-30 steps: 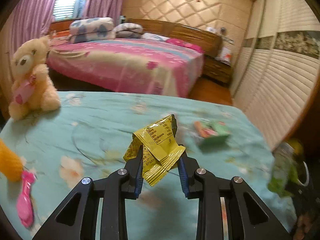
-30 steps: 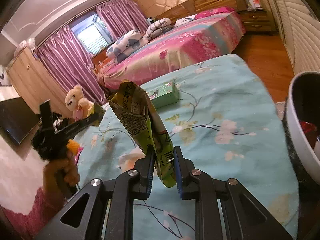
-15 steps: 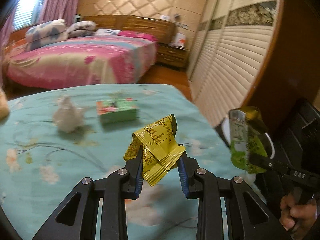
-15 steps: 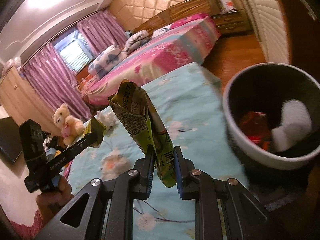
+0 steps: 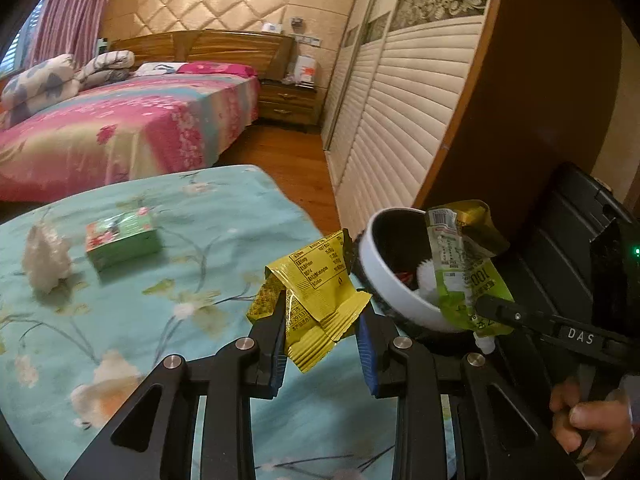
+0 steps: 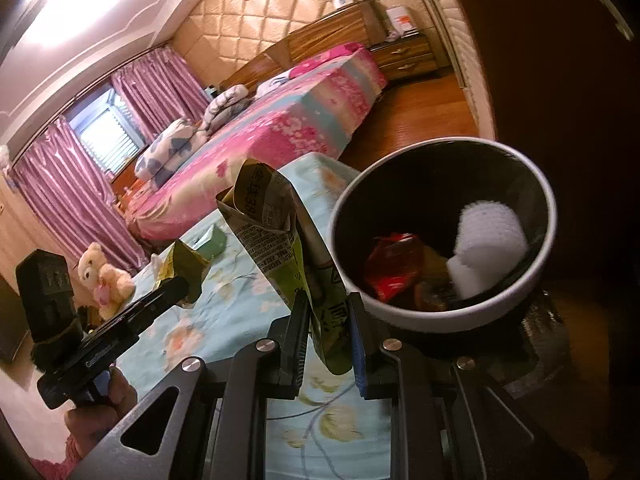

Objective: Collect trash
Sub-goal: 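Carry the yellow packet and green wrapper with both tools over the bin, then open both tools to drop the yellow packet and green wrapper into the bin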

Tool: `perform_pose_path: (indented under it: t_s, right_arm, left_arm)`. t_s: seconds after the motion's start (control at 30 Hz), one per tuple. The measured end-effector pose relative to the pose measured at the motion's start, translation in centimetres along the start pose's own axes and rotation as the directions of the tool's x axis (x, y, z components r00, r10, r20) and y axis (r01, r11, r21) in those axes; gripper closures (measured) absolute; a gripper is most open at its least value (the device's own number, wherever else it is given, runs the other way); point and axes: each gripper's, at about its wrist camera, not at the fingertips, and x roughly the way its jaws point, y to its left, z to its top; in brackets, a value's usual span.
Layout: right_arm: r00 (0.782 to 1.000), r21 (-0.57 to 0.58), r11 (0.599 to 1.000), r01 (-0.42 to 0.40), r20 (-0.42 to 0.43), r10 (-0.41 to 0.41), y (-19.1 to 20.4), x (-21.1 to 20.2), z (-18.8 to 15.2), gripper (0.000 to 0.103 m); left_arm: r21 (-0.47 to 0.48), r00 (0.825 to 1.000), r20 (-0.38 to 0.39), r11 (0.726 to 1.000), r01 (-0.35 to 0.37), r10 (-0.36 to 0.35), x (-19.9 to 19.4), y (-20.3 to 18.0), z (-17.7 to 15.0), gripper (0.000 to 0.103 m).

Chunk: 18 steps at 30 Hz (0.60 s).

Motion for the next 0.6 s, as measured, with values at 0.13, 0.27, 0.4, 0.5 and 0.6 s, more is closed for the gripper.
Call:
perform_pose_path:
  t_s: [0.13, 0.27, 0.4, 0.5, 0.6]
  right_arm:
    - [0.999, -0.002, 0.999, 0.034, 0.023, -0.034, -0.5, -0.7, 0.6, 0.085]
    - [0.997, -0.004, 0.998, 0.065, 0.036, -0.065, -1.5, -1.2, 1.2, 0.085]
    - [0.994, -0.005, 0.995, 0.098, 0.04, -0.098, -2.5, -1.2, 1.8, 0.085]
    - [0.991, -0.01, 0.992, 0.124, 0.04, -0.124, -3.1, -0.9, 2.2, 0.085]
    - [0.988, -0.021, 0.988, 0.151, 0.036, -0.15, -3.5, -0.4, 2.6, 0.085]
  left_arm:
    - [0.017, 1.0, -0.013, 1.0, 0.018, -0.018, 0.9, -1.1, 0.2, 0.075]
    - [0.042, 0.999, -0.017, 0.999, 0.031, -0.03, 2.5, -2.6, 1.1, 0.075]
    - [0.06, 0.999, -0.021, 0.997, 0.04, -0.039, 3.6, -3.5, 1.6, 0.075]
    - [0.069, 0.999, -0.027, 0.997, 0.046, -0.045, 4.3, -4.3, 1.7, 0.075]
    - [0.079, 0.998, -0.036, 0.996, 0.05, -0.047, 5.2, -5.1, 1.9, 0.075]
